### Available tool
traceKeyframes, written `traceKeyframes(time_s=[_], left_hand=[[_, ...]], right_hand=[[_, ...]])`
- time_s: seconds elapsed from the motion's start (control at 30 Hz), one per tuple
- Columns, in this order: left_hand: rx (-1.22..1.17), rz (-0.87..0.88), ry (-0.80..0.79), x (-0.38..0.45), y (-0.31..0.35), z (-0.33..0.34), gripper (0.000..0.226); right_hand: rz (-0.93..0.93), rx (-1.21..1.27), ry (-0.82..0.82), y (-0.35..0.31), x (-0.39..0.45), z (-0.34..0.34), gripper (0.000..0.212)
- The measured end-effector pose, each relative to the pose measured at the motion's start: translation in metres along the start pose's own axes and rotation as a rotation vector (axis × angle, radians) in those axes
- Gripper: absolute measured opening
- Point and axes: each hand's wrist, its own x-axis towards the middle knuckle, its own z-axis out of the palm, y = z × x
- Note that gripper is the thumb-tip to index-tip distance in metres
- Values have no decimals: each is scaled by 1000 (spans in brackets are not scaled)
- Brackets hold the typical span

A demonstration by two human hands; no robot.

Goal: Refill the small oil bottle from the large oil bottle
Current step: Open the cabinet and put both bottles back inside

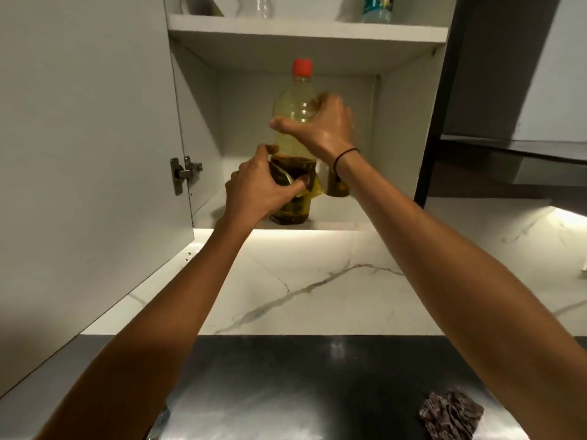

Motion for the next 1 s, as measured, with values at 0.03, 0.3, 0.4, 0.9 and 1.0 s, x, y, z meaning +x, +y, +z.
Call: traceKeyframes(time_s=[0.03,0.3,0.4,0.9,1.0], left_hand=[[6,-25,-8,2,-6,3,89],[-60,-168,-102,35,-36,23,87],[-112,-172,-144,46,-45,28,83],[-43,-321,91,66,-70,82,36],[-1,-289,129,66,-70,84,36]], right_hand=[[10,2,-19,2,3,9,83],[66,1,-117,14,30,57,86],[99,64,-212,30,31,67,79],[234,-131,-371,94,7,109,25],[219,-155,-391,96,4,113,30]])
